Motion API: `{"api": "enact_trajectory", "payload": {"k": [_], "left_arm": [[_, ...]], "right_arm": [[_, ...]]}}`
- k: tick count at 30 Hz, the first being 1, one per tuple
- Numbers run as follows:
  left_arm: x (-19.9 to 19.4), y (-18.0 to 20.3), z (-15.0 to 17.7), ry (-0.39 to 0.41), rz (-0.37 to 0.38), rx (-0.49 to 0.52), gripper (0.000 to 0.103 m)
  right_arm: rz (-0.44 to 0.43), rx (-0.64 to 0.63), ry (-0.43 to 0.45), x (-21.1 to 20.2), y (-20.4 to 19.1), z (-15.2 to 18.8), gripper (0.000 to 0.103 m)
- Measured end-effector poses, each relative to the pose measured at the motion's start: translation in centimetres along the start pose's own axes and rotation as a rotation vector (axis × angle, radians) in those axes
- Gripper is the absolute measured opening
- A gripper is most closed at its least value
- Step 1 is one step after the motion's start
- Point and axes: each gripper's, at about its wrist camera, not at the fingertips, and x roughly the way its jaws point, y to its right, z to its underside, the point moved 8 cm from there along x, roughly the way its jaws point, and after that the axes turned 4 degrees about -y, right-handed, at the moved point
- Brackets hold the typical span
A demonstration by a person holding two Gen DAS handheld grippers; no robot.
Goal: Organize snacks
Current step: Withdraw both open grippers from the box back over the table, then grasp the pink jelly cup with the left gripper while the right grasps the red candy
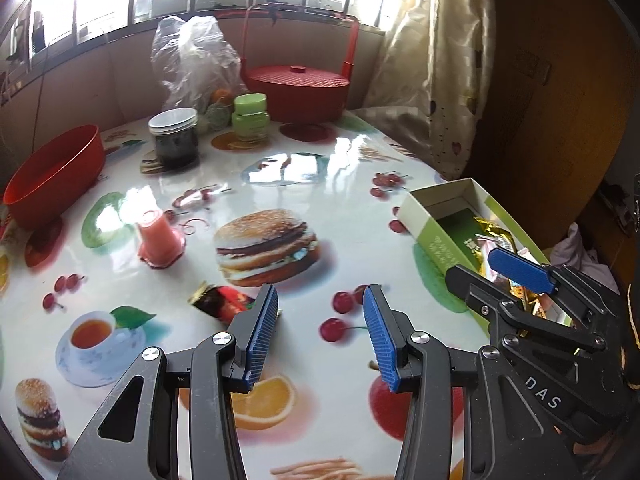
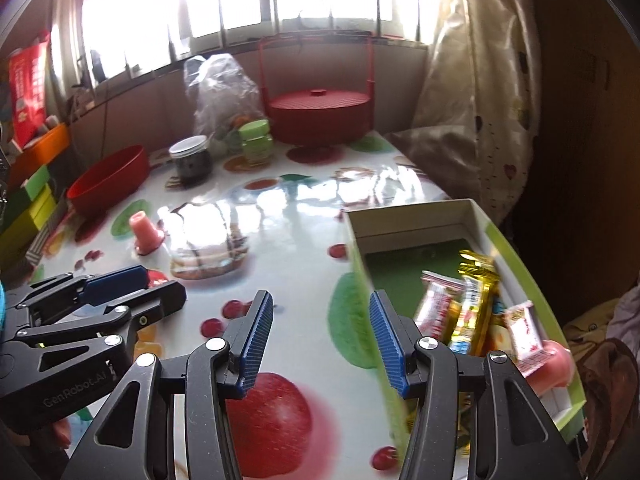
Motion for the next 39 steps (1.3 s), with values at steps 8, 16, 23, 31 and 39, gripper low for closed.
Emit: {"api": "enact_trajectory", "payload": {"k": [8, 16, 23, 31, 39], "left_arm": [[-0.5, -3.3, 0.4, 0.010, -0.029, -0.052, 0.046], [-0.7, -7.1, 0.3, 0.014, -0.063, -0.099, 0.046], [-0.5, -10.1, 0.2, 0.010, -0.086, -0.133, 0.046], [0.1, -11.7, -0.3, 0.008, -0.096, -0.136, 0.046], [1.9, -12.9, -1.3, -0.002, -0.079, -0.144, 0.046]], "right_arm": [[-0.060, -0.051, -0.015, 1.4, -3.1, -0.3, 0.050], [-0.152, -0.090, -0.029, 2.8, -6.7, -0.8, 0.050], [-0.212, -0.115, -0.055, 4.2, -9.3, -1.1, 0.050], [-0.249, -0.158, -0.086, 5.7, -11.8, -0.9, 0.050], [-0.291, -0.213, -0.133, 7.5, -13.9, -0.2, 0.051]]}}
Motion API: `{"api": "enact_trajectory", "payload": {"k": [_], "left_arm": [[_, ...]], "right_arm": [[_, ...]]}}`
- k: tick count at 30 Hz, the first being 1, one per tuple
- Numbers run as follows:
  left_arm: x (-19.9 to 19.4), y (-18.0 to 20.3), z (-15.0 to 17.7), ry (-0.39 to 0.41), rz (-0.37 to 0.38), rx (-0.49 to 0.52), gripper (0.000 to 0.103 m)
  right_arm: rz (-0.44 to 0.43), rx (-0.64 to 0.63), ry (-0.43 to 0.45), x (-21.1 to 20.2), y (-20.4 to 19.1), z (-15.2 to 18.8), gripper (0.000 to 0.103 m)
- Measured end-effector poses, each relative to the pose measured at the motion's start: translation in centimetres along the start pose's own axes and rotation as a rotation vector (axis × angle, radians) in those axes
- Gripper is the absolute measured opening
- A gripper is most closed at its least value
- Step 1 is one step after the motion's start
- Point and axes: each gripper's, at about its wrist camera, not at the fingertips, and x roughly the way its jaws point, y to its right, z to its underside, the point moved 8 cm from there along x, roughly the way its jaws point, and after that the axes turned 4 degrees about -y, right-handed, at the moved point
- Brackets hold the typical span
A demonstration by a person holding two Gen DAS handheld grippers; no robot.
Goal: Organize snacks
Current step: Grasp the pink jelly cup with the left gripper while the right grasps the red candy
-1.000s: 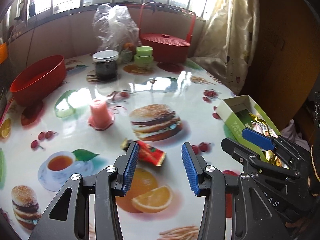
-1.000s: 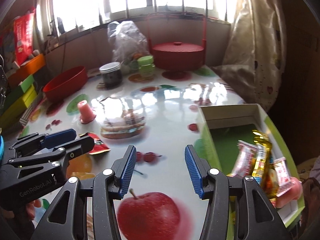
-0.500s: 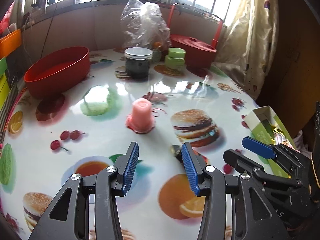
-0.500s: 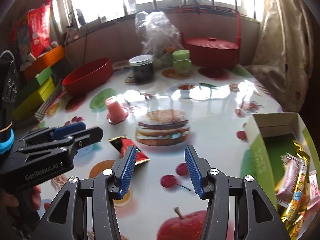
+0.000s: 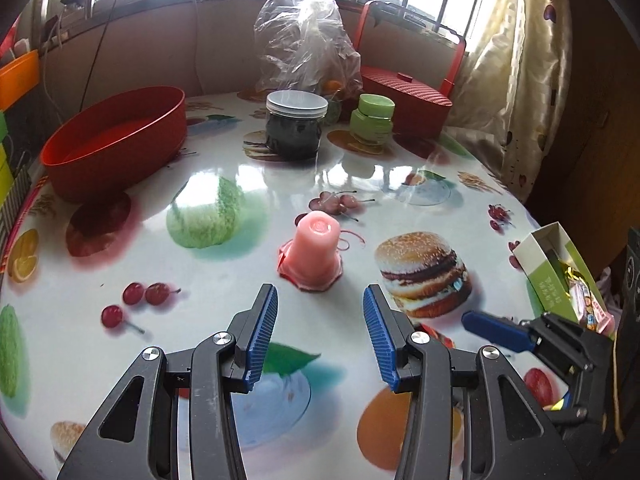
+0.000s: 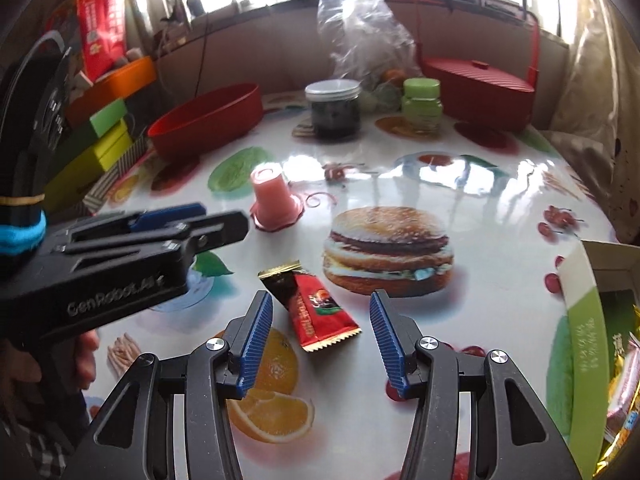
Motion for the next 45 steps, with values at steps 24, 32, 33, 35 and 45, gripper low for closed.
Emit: {"api": "enact_trajectory", "payload": {"k": [24, 32, 33, 35, 45], "left_arm": [[4.5, -0.3, -2.9, -0.016, -0.025, 0.050, 0.046], [5.0, -0.6, -3.0, -0.013, -0.040, 0.023, 0.046], [5.1, -0.7, -3.0, -0.013, -0.040, 0.022, 0.046], [5.1, -0.6, -2.9, -0.017, -0.040, 0.027, 0.046], [5.1, -0.4, -3.0, -0.009, -0.063, 0.048, 0.035]], "right_arm": [[0.081, -0.078, -0.037, 2.4, -0.4, -0.1, 0.054], [0.088, -0.062, -0.032, 2.4, -0.1, -0.1, 0.048], [0.087, -0.058, -0.031, 2.3, 0.0, -0.1, 0.048], [0.087, -0.051, -0.030, 2.3, 0.2, -0.1, 0.045], [0.096, -0.032, -0.024, 2.1, 0.6, -0.1, 0.034]]}}
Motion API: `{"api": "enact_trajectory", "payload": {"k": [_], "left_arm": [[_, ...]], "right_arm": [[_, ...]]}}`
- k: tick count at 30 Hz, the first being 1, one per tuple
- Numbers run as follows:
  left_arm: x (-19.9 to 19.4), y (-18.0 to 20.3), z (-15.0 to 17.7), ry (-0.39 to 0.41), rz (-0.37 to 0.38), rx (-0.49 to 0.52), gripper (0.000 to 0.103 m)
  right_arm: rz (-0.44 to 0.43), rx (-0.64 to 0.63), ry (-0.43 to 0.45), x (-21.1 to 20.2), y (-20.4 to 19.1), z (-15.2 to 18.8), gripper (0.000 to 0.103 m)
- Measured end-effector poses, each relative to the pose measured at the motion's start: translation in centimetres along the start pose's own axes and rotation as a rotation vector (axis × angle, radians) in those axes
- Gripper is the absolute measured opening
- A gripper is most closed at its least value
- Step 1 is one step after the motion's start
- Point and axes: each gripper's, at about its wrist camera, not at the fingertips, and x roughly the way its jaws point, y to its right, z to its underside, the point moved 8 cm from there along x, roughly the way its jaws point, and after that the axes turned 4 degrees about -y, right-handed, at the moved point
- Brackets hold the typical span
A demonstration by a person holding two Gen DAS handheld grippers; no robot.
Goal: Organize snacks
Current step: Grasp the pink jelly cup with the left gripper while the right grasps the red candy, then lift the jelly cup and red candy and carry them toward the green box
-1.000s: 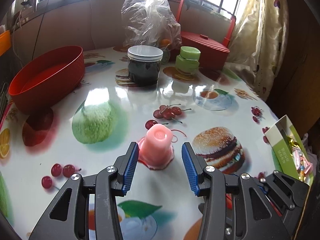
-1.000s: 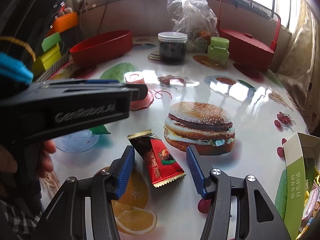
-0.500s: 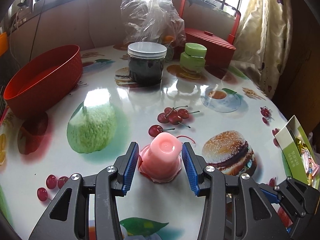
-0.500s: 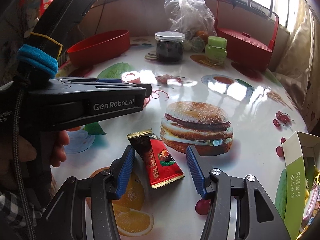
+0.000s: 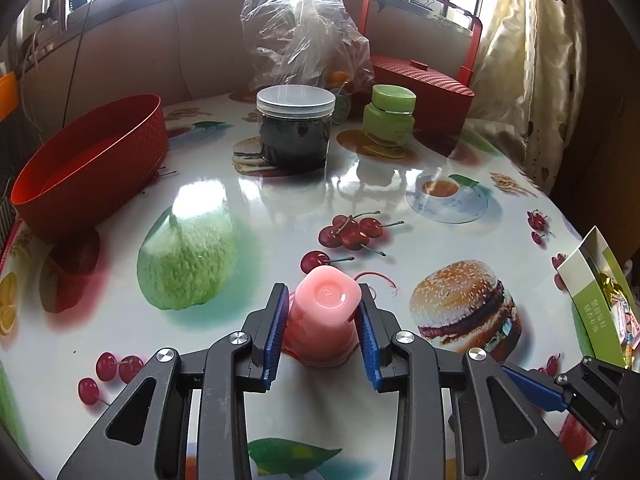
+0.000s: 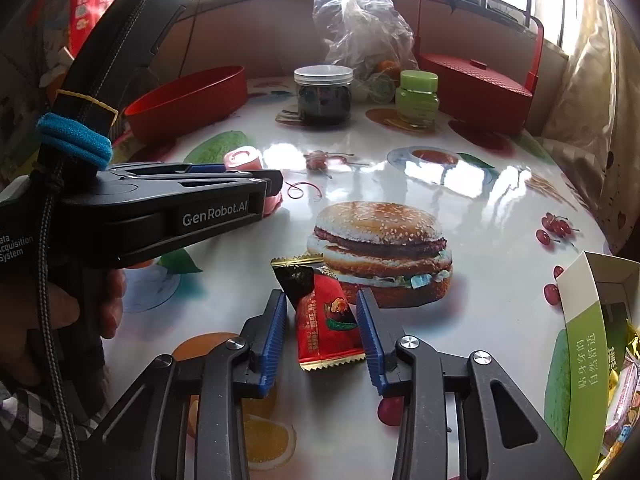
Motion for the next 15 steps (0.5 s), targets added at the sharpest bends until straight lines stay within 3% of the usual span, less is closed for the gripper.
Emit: {"api": "enact_trajectory", "payload": {"k": [8, 15], "left_arm": [[-0.02, -0.04, 0.02, 0.000, -0.002, 0.000, 0.034], [-0.28, -0.31, 0.15, 0.003, -0.001, -0.005, 0.034]], "right_arm": [[0.007, 0.007, 0.003, -0.10, 0.21, 0.07, 0.026], [0.006, 0.007, 0.006, -0.26, 0.23, 0.12, 0.025]]}}
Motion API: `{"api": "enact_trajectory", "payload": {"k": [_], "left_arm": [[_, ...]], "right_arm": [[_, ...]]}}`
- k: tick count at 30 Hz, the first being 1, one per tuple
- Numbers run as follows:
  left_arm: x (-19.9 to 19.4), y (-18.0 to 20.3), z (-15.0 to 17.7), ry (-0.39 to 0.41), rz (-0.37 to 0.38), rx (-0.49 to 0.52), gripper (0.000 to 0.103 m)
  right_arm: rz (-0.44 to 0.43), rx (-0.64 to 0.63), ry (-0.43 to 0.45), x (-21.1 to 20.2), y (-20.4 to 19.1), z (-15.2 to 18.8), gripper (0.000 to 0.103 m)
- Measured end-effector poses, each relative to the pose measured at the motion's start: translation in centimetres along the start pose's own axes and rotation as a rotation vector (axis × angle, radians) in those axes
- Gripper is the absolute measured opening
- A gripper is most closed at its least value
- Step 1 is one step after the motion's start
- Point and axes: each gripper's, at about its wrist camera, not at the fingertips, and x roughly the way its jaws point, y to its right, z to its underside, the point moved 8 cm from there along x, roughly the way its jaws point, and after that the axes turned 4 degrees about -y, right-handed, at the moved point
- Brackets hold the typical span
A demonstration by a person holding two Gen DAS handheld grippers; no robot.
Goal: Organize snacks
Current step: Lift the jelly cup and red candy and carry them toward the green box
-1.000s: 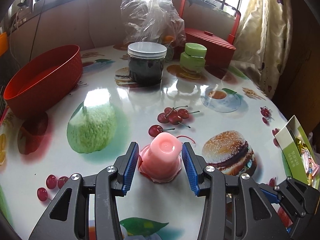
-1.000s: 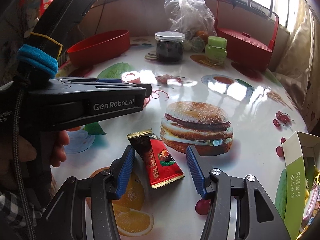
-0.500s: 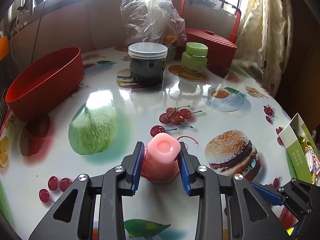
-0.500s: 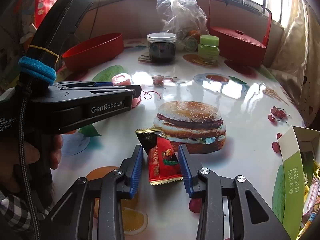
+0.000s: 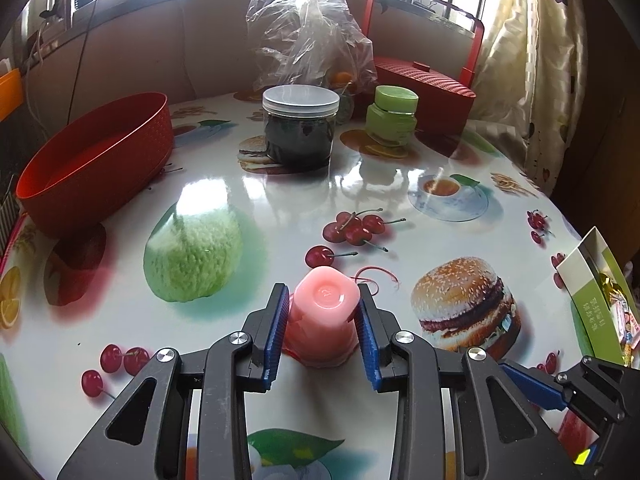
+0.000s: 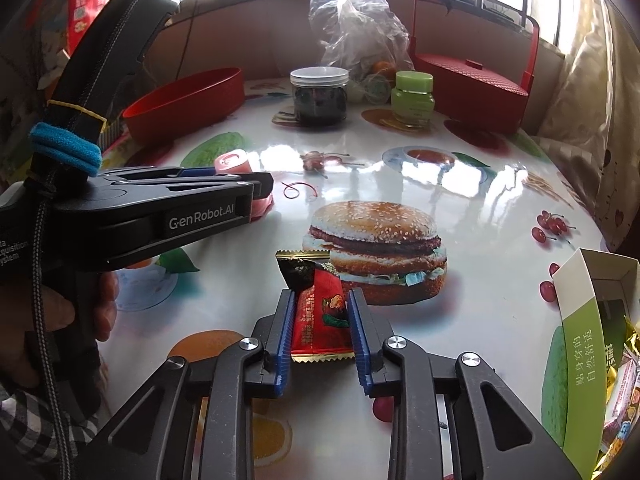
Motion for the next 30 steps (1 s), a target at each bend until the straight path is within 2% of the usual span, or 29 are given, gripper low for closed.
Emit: {"api": "enact_trajectory", "payload": {"k": [22, 26, 30], "left_arm": [[-2.2, -0.3, 0.3, 0.035, 0.014, -0.001, 0.031], [-2.0, -0.4, 0.3, 0.040, 0.026, -0.016, 0.032], [-1.0, -0.3, 0.5, 0.022, 0.007, -0.015, 0.033]], "right_arm": [[0.025, 0.028, 0.050, -1.7, 0.6, -0.1, 0.022], [0.022, 0.044, 0.044, -1.6, 0.9, 0.0, 0.022], [0.018, 0.048, 0.047, -1.7, 1.0, 0.0, 0.022]]}}
